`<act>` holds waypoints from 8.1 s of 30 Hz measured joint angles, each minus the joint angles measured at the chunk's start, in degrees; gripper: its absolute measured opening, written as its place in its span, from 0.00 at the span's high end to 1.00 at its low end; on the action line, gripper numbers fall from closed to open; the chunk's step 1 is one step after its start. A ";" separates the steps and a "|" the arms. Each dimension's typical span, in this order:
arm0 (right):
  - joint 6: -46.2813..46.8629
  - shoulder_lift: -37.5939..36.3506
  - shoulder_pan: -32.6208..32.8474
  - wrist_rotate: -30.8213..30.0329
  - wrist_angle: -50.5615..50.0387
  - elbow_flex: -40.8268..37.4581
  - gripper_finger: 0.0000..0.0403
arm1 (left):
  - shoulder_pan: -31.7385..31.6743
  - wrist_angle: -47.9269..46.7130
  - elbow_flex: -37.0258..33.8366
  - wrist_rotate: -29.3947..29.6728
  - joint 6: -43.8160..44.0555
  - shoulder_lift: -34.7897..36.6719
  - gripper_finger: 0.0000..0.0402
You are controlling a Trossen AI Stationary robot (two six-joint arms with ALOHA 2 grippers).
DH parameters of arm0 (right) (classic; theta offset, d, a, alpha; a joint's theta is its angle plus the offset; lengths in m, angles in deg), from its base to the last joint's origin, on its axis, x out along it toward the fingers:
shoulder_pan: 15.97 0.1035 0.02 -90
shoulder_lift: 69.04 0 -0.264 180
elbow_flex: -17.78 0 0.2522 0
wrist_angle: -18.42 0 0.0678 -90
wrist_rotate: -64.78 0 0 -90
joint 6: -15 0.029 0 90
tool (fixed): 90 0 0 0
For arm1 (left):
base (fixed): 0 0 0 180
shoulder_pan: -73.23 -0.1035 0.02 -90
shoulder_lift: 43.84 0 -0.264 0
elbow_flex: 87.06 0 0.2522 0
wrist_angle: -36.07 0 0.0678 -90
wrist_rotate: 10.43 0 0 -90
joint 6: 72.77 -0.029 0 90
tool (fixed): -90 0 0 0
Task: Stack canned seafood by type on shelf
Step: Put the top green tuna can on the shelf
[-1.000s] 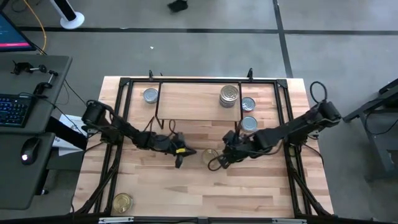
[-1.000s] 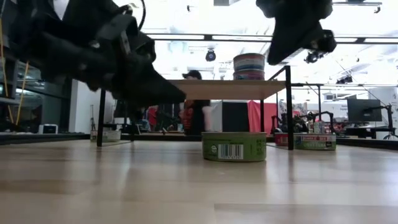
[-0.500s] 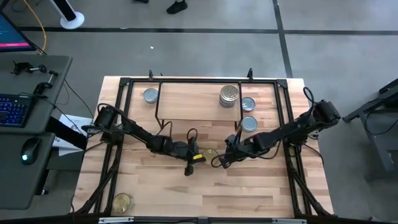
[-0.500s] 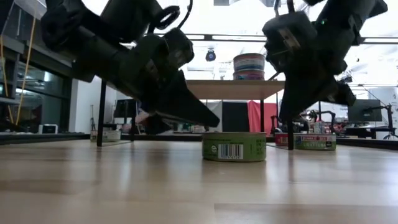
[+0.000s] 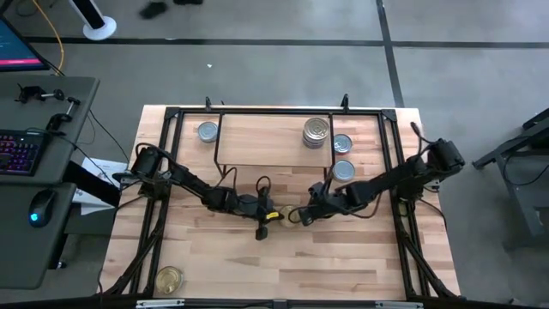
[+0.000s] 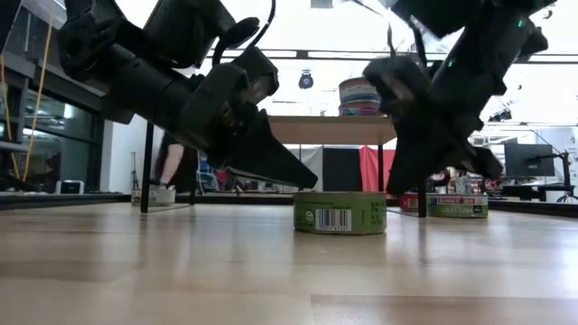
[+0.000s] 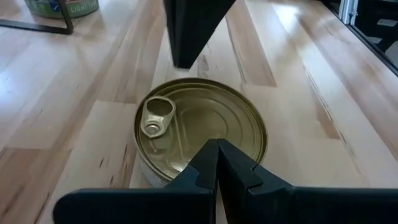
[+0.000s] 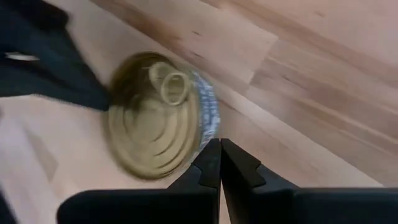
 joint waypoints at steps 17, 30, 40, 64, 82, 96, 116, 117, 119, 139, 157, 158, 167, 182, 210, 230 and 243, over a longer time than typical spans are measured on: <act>3.76 2.95 0.10 3.68 9.86 0.04 1.00 | 0.13 -6.54 0.11 -0.33 -0.13 0.44 1.00; -1.48 1.96 3.02 3.83 5.48 8.70 1.00 | 0.00 -9.33 -0.13 -0.48 1.91 3.77 1.00; -12.00 1.96 2.07 3.64 -10.95 18.76 1.00 | 0.00 -17.11 -0.09 -0.79 1.50 7.53 1.00; 3.37 6.06 2.70 12.36 7.71 5.04 1.00 | -0.25 -17.09 -0.04 -7.73 -24.71 7.61 1.00; 9.16 10.79 2.70 8.88 12.47 5.14 1.00 | -1.55 -18.79 0.07 -6.63 -28.60 7.62 1.00; 6.62 7.24 3.31 6.34 21.55 5.16 1.00 | -1.29 -21.95 -0.35 -2.92 -27.46 5.48 1.00; -34.21 -0.53 -4.77 15.32 12.91 15.49 1.00 | -2.50 -39.72 -3.71 -2.87 -5.73 19.27 1.00; -38.81 0.32 -5.37 16.75 8.27 18.71 1.00 | -1.76 -39.69 -5.00 -2.86 -2.52 21.25 1.00; -48.12 2.47 -6.56 17.99 -3.14 25.28 1.00 | 0.44 -39.13 -7.69 -2.18 4.16 25.47 1.00; -108.47 30.16 -7.62 4.18 -57.79 66.84 0.31 | 19.71 -38.93 -12.81 22.21 33.52 42.80 1.00; -114.39 39.23 -5.80 -1.03 -58.51 70.29 0.45 | 19.89 -39.69 -12.81 23.19 31.51 43.34 1.00; -113.36 39.23 -5.69 -1.19 -58.46 70.27 0.50 | 19.89 -39.56 -12.81 23.65 31.51 43.90 1.00; -99.12 34.61 -5.26 -1.59 -60.70 79.83 0.71 | 19.79 -40.23 -12.81 34.34 20.71 54.99 1.00; -83.71 22.75 -14.79 -33.44 -62.64 75.31 0.71 | 8.61 -24.80 -12.72 22.82 1.03 61.86 1.00; -80.75 22.57 -18.50 -34.13 -60.92 65.35 0.61 | 3.72 -23.35 -12.76 18.95 8.05 52.37 1.00; -77.89 22.55 -19.31 -33.19 -62.00 65.35 0.61 | 3.74 -23.80 -12.76 19.00 7.97 52.30 1.00; -80.99 22.53 -19.51 -28.06 -61.43 65.35 0.61 | 3.74 -23.87 -12.76 19.19 7.88 52.30 1.00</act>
